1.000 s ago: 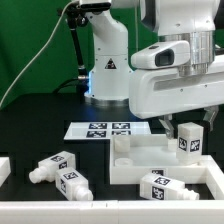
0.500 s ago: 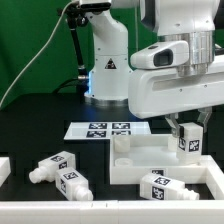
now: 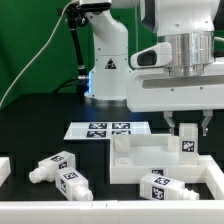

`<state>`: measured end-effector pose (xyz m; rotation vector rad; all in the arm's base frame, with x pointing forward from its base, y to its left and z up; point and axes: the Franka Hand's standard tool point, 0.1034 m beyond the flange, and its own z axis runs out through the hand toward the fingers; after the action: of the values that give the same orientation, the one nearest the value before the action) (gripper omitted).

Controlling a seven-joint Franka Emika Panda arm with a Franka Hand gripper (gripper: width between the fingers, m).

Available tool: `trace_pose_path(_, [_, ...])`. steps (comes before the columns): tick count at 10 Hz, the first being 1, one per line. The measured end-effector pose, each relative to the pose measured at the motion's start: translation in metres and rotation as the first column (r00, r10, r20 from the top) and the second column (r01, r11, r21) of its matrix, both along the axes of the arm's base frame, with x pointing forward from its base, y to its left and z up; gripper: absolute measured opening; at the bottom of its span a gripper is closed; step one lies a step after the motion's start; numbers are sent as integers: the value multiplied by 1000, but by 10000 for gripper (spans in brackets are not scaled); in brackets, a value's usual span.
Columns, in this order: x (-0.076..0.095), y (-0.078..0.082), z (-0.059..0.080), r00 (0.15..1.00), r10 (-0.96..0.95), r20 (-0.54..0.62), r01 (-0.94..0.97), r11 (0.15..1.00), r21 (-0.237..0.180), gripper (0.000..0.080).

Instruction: Assemble one leg

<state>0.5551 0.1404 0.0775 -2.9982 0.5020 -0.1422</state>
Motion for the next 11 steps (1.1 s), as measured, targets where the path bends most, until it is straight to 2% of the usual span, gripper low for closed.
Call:
trace_pose_path(1, [-1, 0, 0, 987, -161, -14, 162, 986, 28, 282])
trace_pose_path(2, [-3, 2, -1, 953, -300, -38, 301, 953, 35, 284])
trace_pose_path(4, [-2, 2, -1, 892, -448, -67, 451, 892, 43, 284])
trace_pose_path(7, [-2, 2, -1, 836, -543, -85, 548, 835, 54, 284])
trace_pose_path(8, [-2, 2, -1, 853, -515, -82, 520, 853, 53, 444])
trace_pose_path(9, [-2, 2, -1, 873, -482, -77, 486, 872, 50, 444])
trace_pose_path(10, [-1, 1, 1, 903, -423, -72, 426, 904, 43, 571])
trace_pose_path(11, [1, 1, 3, 960, -277, -47, 278, 960, 24, 633])
